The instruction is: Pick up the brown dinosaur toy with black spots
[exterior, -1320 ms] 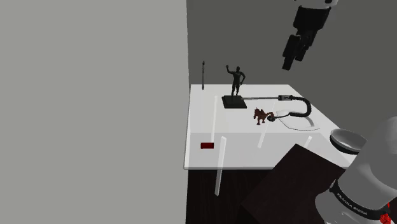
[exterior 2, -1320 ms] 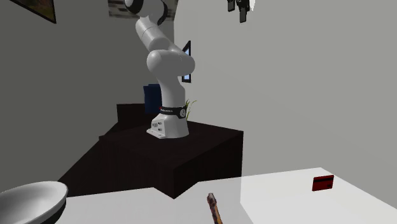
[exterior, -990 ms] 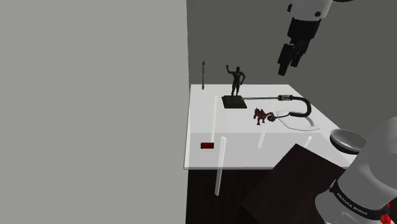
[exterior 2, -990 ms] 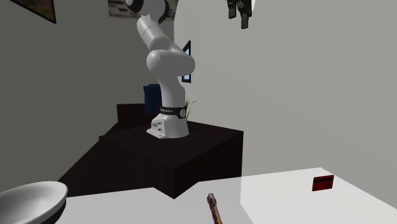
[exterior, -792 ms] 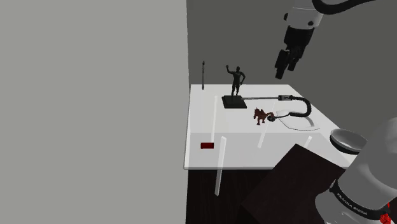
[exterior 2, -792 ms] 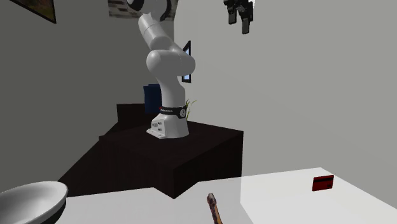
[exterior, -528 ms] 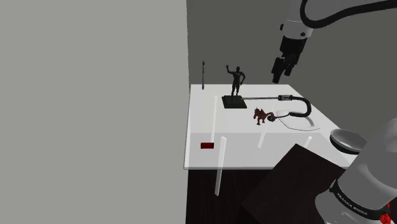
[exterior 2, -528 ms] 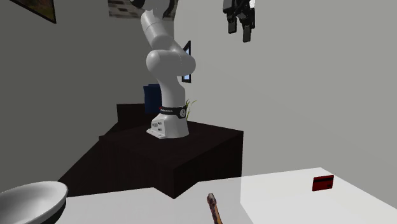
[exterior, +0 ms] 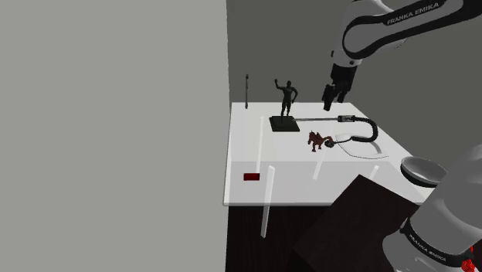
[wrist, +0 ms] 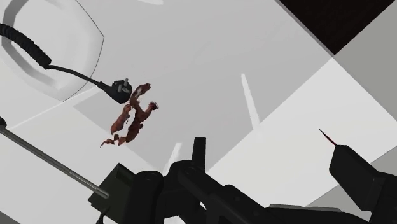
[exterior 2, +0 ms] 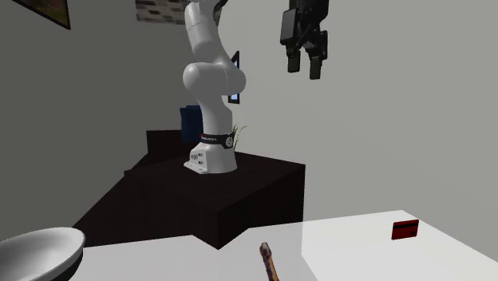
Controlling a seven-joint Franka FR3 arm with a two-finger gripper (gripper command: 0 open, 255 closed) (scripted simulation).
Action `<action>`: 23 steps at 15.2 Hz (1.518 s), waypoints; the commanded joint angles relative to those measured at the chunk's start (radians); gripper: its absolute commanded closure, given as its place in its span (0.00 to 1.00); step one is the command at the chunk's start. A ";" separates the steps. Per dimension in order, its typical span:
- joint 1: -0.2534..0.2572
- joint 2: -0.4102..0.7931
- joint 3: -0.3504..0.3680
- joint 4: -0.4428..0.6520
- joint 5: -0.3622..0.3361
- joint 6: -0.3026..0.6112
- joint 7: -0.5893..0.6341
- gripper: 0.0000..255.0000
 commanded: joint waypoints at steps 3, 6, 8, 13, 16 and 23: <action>-0.016 0.131 -0.058 0.021 0.012 0.103 -0.054 0.00; -0.024 0.237 -0.095 0.054 0.039 0.167 -0.099 0.00; -0.031 0.312 -0.117 0.082 0.065 0.206 -0.133 0.00; -0.061 0.505 -0.150 0.172 0.156 0.283 -0.229 0.00; -0.092 0.623 -0.152 0.241 0.218 0.314 -0.287 0.00; -0.194 0.895 -0.120 0.442 0.339 0.343 -0.392 0.00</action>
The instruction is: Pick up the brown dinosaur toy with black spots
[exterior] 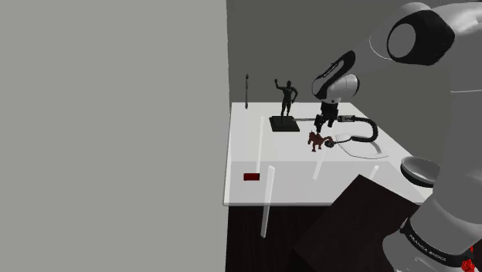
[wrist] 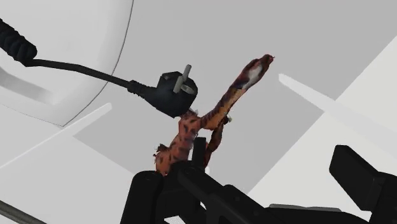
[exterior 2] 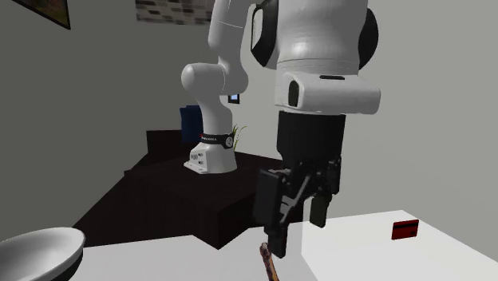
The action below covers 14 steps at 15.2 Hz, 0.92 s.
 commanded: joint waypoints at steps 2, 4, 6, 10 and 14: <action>-0.048 0.112 0.017 0.099 0.038 -0.002 -0.033 0.00; -0.080 0.190 0.029 0.173 0.058 -0.008 -0.048 0.00; -0.111 0.268 0.040 0.253 0.074 -0.019 -0.059 0.00; -0.120 0.303 0.049 0.265 0.082 0.004 -0.063 0.00; -0.129 0.351 0.062 0.281 0.094 0.037 -0.068 0.00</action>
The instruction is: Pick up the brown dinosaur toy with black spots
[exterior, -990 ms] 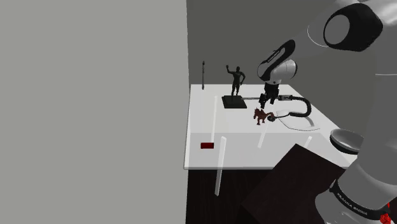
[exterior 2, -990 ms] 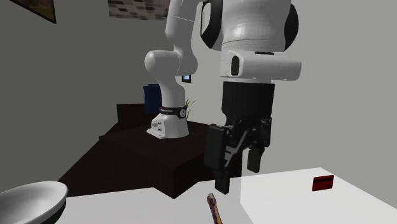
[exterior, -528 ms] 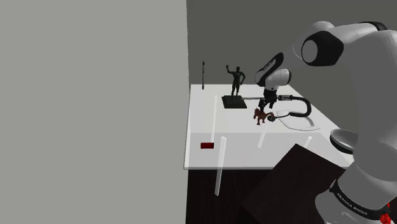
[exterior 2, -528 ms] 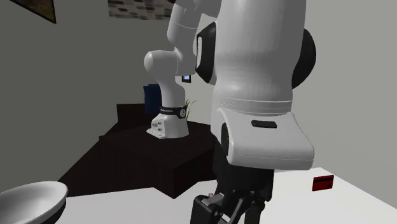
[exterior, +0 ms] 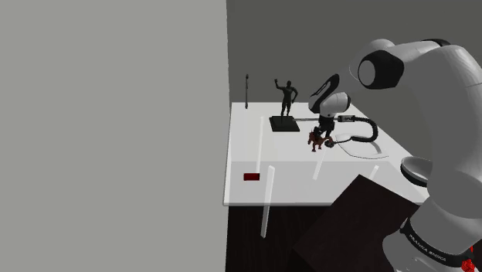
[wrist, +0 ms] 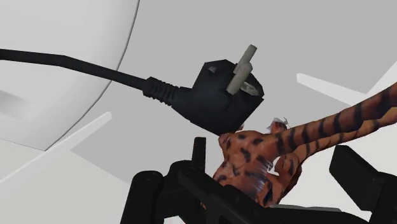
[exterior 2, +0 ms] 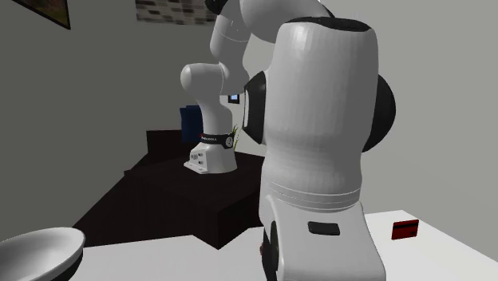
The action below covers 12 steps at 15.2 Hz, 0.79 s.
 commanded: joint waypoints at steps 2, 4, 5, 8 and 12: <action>-0.001 0.013 0.003 0.005 0.003 0.008 0.000 0.00; -0.001 0.013 0.004 0.004 0.003 0.009 0.001 1.00; -0.001 0.013 0.004 0.004 0.003 0.009 0.001 1.00; -0.001 0.013 0.004 0.004 0.003 0.009 0.001 1.00; -0.001 0.013 0.003 0.005 0.003 0.008 0.000 1.00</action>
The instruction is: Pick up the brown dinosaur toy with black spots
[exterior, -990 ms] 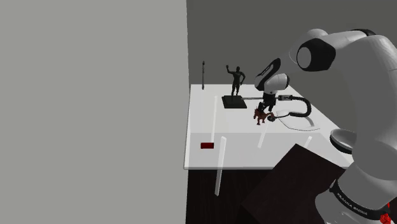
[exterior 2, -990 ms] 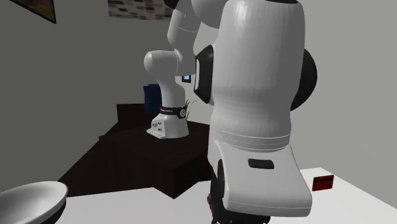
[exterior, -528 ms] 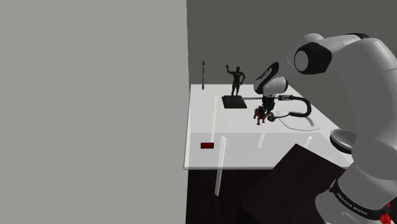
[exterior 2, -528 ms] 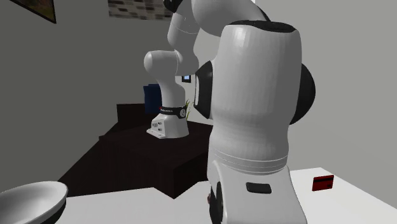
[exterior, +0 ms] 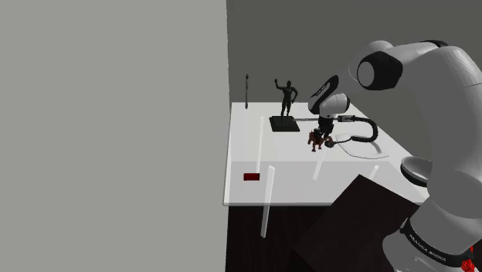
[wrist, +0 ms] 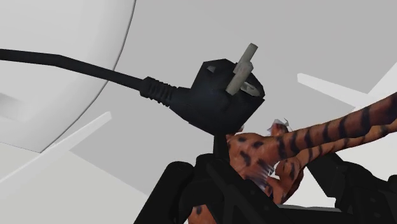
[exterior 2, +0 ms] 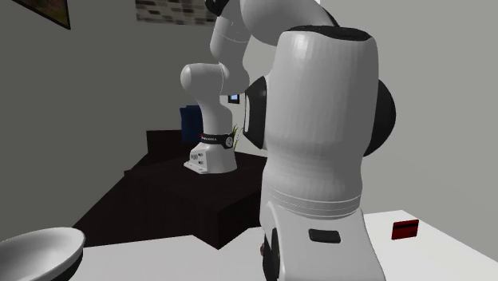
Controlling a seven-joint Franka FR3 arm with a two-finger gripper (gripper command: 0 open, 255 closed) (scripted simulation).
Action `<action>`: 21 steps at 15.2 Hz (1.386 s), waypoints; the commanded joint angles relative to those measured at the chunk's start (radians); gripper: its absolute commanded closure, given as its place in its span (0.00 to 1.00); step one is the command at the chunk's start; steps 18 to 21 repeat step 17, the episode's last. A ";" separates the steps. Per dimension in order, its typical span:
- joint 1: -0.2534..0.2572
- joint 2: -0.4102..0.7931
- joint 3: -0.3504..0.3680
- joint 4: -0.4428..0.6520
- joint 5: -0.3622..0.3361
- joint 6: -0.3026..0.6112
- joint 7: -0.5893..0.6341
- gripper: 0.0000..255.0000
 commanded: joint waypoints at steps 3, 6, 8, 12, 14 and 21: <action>0.006 -0.031 -0.008 -0.010 -0.008 -0.022 0.003 1.00; 0.012 -0.063 -0.016 -0.019 -0.016 -0.044 0.006 1.00; 0.017 -0.083 -0.022 -0.024 -0.021 -0.060 0.009 1.00; 0.024 -0.122 -0.033 -0.030 -0.033 -0.092 0.014 1.00; 0.028 -0.141 -0.038 -0.032 -0.039 -0.109 0.017 1.00; 0.030 -0.152 -0.041 -0.033 -0.042 -0.119 0.019 1.00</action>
